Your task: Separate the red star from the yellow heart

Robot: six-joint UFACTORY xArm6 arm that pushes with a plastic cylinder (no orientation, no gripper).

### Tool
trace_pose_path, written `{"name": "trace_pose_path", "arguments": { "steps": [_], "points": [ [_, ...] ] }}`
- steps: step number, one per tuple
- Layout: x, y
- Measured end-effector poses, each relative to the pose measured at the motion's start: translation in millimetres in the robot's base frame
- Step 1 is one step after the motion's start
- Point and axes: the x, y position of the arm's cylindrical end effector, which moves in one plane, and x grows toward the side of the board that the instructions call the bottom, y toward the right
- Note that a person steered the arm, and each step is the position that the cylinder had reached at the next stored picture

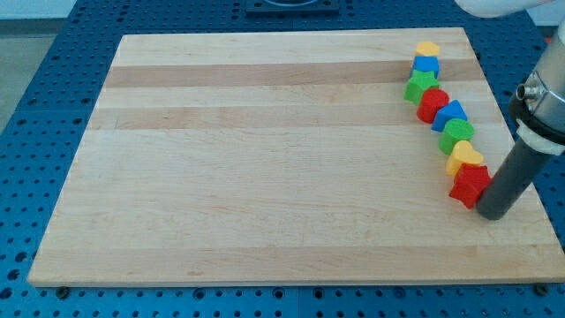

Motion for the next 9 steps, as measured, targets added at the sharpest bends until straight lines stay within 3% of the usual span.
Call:
{"name": "trace_pose_path", "arguments": {
  "steps": [3, 4, 5, 6, 9],
  "points": [
    [12.4, 11.3],
    [3.1, 59.8],
    [-47.2, 73.6],
    [-68.4, 57.4],
    [3.8, 0.3]
  ]
}}
